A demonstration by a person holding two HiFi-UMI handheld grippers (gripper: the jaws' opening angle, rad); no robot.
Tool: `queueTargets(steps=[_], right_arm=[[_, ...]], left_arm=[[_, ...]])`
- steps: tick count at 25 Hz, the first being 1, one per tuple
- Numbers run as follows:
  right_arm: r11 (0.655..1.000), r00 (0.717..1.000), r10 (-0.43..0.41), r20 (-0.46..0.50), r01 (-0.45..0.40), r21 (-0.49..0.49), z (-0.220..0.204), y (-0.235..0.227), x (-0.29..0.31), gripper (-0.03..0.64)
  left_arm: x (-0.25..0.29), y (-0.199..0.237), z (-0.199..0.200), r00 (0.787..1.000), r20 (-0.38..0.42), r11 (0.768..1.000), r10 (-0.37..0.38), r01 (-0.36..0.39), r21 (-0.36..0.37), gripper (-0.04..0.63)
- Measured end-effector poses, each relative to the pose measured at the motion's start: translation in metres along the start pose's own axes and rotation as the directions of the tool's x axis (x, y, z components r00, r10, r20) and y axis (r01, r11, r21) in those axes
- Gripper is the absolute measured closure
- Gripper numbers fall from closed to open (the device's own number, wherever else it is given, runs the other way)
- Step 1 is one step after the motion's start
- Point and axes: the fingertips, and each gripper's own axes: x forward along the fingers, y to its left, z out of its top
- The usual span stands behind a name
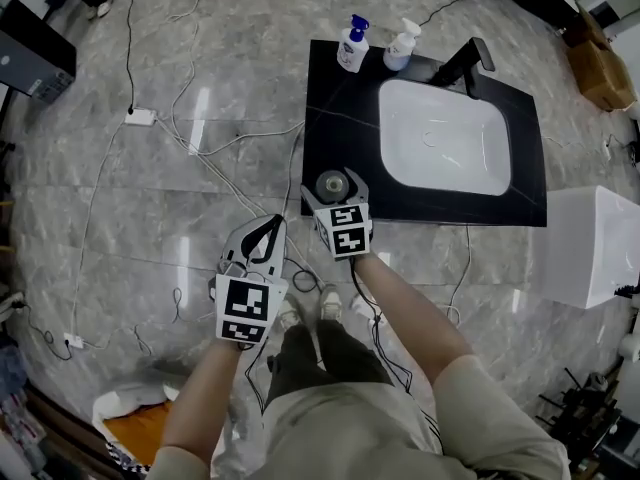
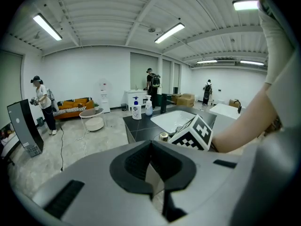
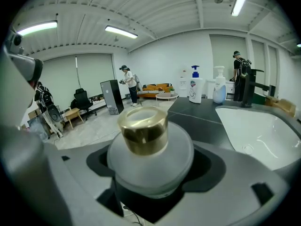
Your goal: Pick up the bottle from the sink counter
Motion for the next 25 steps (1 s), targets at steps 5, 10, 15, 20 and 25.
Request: queueTargets(steps=[5, 10, 15, 20, 25], right_arm=[[0.999, 0.999, -0.030, -0.011, 0.029, -0.040, -0.002, -0.002, 0.000, 0.287], [0.998, 1.000, -0.029, -0.008, 0.029, -0.052, 0.003, 0.001, -0.007, 0.287], [0.998, 0.998, -0.012, 0.056, 0.016, -0.066, 0.040, 0.009, -0.041, 0.287], [0.996, 0.994, 0.014, 0.112, -0.004, -0.091, 0.092, 0.020, -0.100, 0.287], [0.987, 0.981, 0.034, 0.193, -0.003, -0.159, 0.141, 0.032, -0.175, 0.287]], left_arm=[[-0.006, -0.001, -0.009, 1.000, -0.010, 1.000, 0.013, -0.013, -0.010, 0.589], [-0.017, -0.001, -0.009, 1.000, -0.005, 1.000, 0.028, -0.029, -0.010, 0.589], [-0.035, 0.005, 0.004, 0.998, 0.020, 0.998, 0.063, -0.063, -0.001, 0.589], [-0.062, 0.010, 0.034, 0.992, 0.074, 0.994, 0.103, -0.106, 0.033, 0.589], [-0.098, 0.004, 0.074, 0.983, 0.143, 0.987, 0.117, -0.131, 0.095, 0.589]])
